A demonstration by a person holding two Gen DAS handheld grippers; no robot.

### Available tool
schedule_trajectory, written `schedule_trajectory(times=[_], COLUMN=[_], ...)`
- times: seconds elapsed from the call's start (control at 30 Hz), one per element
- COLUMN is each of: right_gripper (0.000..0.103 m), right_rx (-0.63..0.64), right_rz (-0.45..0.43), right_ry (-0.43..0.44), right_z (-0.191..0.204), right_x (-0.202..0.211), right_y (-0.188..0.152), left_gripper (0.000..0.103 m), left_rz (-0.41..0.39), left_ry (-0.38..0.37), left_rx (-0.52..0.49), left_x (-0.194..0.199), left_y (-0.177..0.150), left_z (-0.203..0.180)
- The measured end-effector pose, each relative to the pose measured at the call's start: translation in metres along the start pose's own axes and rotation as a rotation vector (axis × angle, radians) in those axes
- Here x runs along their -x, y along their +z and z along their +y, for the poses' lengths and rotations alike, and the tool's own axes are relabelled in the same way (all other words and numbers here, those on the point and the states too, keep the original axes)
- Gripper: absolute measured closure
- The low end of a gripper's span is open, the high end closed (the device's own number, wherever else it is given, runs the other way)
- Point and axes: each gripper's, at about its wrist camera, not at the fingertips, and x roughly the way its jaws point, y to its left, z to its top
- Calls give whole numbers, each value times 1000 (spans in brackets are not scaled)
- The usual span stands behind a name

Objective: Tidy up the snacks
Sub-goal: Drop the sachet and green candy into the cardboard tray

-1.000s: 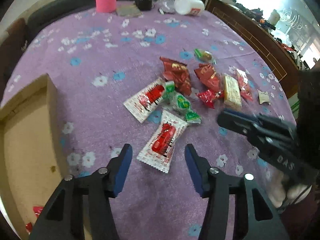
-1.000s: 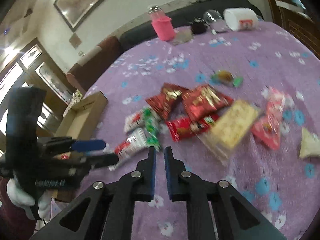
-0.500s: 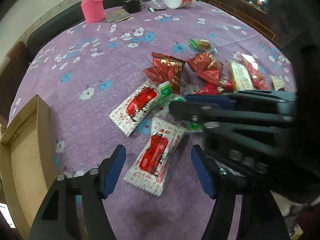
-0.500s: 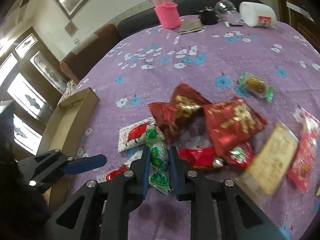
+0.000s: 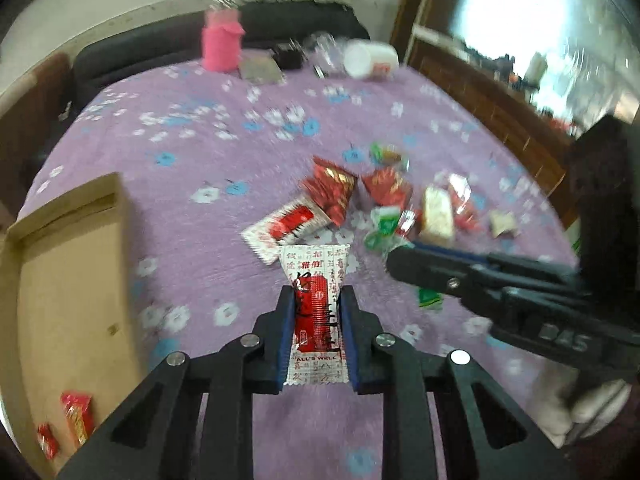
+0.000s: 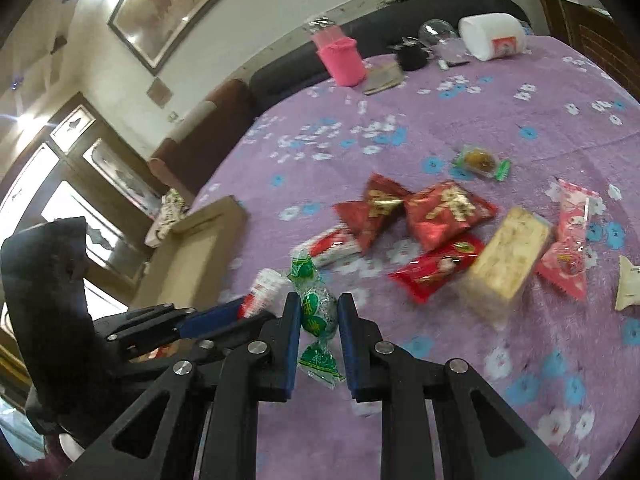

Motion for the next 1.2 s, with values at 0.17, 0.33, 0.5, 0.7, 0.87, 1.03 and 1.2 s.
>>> schedule_trajectory(times=[0.17, 0.33, 0.5, 0.7, 0.87, 1.03, 1.2], right_gripper=[83, 82, 82, 79, 77, 77, 77], right_rx=[56, 121, 145, 125, 120, 144, 99], right_rz=[15, 80, 199, 296, 261, 169, 72], right_ry=[69, 153, 162, 102, 119, 104, 68], right_z=[49, 112, 163, 183, 188, 178, 137], right_x=[-4, -35, -105, -180, -179, -135, -81], right_y=[0, 0, -5, -14, -9, -7, -14], left_gripper=[82, 81, 81, 77, 49, 40, 30], left_rz=[-85, -104, -67, -69, -134, -217, -269], left_ry=[52, 171, 204, 169, 134, 112, 61], left_rx=[131, 305, 413, 451, 476, 482, 424], left_x=[63, 88, 76, 66, 84, 114, 129], left_y=[-20, -43, -63, -69, -74, -78, -68], left_z=[58, 150, 207, 228, 230, 209, 167])
